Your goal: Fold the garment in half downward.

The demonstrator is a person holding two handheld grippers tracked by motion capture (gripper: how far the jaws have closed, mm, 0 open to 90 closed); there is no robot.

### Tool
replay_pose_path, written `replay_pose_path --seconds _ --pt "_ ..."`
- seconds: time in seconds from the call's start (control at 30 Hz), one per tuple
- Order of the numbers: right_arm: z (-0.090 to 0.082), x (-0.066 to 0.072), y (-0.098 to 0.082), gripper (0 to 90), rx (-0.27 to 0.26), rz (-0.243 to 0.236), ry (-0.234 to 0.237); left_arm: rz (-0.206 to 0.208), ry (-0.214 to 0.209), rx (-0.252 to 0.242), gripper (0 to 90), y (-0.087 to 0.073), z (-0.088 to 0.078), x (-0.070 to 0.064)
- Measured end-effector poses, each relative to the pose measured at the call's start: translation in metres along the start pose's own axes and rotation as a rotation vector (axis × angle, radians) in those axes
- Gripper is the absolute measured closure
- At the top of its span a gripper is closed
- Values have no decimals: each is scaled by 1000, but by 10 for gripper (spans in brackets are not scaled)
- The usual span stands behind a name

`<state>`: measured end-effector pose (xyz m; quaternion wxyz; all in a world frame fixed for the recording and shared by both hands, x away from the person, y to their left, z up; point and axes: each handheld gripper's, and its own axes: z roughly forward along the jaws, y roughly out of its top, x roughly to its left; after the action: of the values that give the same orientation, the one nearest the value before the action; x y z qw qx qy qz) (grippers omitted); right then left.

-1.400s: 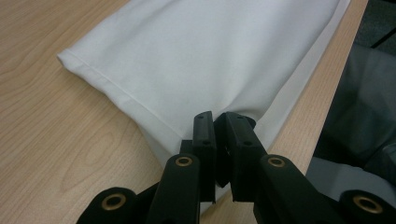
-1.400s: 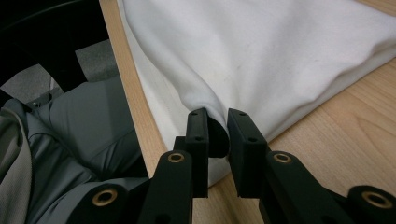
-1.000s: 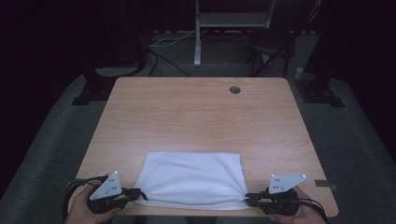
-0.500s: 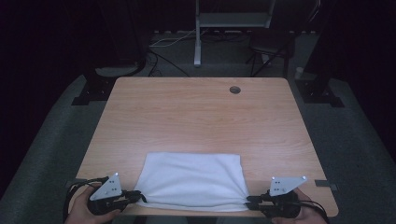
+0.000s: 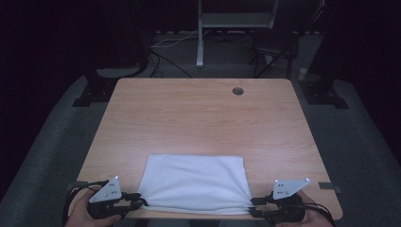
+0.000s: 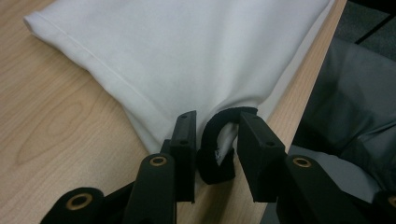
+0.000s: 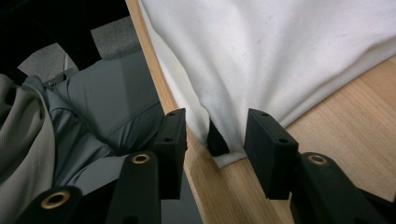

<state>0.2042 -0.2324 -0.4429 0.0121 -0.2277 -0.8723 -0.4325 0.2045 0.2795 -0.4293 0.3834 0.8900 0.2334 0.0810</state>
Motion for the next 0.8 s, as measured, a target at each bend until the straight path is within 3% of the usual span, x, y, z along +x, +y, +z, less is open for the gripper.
replay_pose_path --seconds 0.2,0.47,0.6,0.8 --pt "-1 0 0 525 5 12 4 0 -14 6 639 0 0 -1" --pt "-10 -3 -4 473 5 30 -42 -8 -7 18 572 0 -7 2" --pt "-17 -7 -1 440 -28 37 -78 -46 14 1 502 -2 -17 10" --pt "-23 -17 7 377 -77 59 -125 -136 63 -77 348 4 -28 27"
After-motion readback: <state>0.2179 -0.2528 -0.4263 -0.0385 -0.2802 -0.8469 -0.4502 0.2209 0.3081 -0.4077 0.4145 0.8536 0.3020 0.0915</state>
